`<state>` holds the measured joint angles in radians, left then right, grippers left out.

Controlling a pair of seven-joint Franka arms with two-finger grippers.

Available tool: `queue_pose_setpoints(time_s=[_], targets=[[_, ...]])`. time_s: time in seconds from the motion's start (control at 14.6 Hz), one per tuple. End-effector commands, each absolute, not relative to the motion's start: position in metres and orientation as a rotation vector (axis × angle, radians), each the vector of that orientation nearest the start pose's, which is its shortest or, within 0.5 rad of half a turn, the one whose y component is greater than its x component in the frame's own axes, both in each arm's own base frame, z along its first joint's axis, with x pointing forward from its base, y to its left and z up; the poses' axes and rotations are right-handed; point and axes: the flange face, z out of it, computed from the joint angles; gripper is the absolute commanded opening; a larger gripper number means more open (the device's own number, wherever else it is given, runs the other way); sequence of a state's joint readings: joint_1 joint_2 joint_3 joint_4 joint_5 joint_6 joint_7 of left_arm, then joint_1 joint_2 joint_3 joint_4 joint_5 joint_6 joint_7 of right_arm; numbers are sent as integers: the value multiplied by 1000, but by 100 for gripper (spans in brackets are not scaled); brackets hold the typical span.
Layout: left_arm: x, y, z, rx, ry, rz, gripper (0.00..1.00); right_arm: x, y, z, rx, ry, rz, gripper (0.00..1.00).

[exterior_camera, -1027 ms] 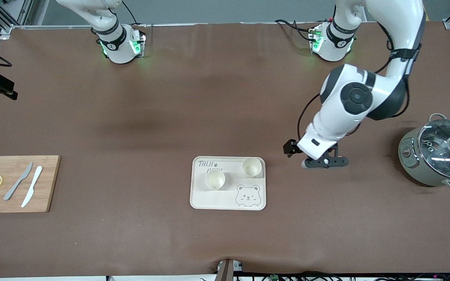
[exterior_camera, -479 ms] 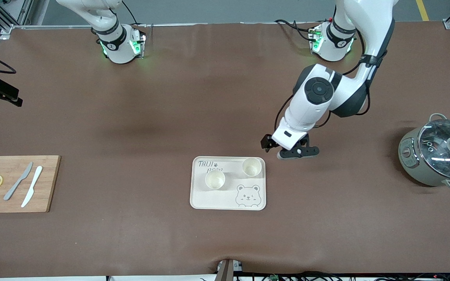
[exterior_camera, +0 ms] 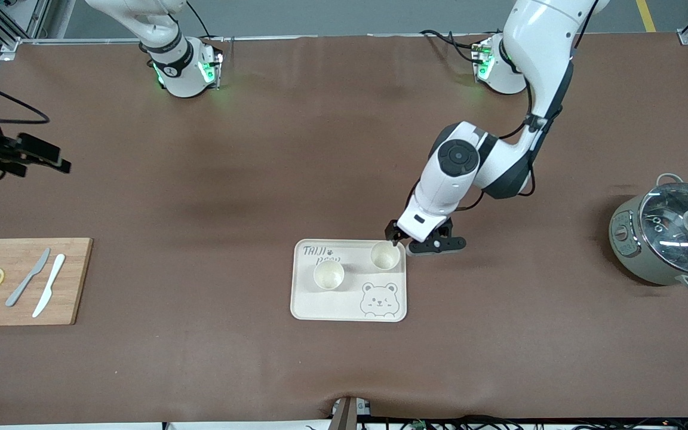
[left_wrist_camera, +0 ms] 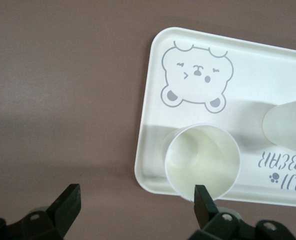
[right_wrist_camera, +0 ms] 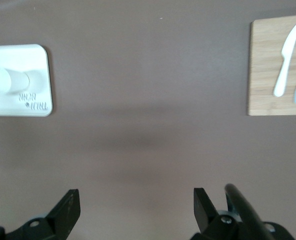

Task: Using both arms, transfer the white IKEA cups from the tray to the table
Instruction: 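Grasp the cup with the left gripper while the right gripper reaches the tray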

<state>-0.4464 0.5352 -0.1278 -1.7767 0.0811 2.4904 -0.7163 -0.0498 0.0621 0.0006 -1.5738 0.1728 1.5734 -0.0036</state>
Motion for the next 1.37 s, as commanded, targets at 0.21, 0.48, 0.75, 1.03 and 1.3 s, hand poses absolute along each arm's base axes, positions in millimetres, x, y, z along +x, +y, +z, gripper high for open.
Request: queue_pose_setpoints(time_s=[0.21,0.48,0.75,1.03,1.3], targets=[[591,-387,244,-3198,-165,-290,100,609,104,548,-2953,137,-9,100],[591,-390,231,-3177,-154,-294,100,622,207,509,-2927,286,-44,100],[595,-396,222,-3181,-151,-296,100,638,274,471,-2924,386,-17,100],[594,-397,221,-3177,-145,-301,100,655,302,427,-2910,380,-97,100],[598,-401,223,-3178,-290,-349,0,661,324,375,-2927,391,-130,100]])
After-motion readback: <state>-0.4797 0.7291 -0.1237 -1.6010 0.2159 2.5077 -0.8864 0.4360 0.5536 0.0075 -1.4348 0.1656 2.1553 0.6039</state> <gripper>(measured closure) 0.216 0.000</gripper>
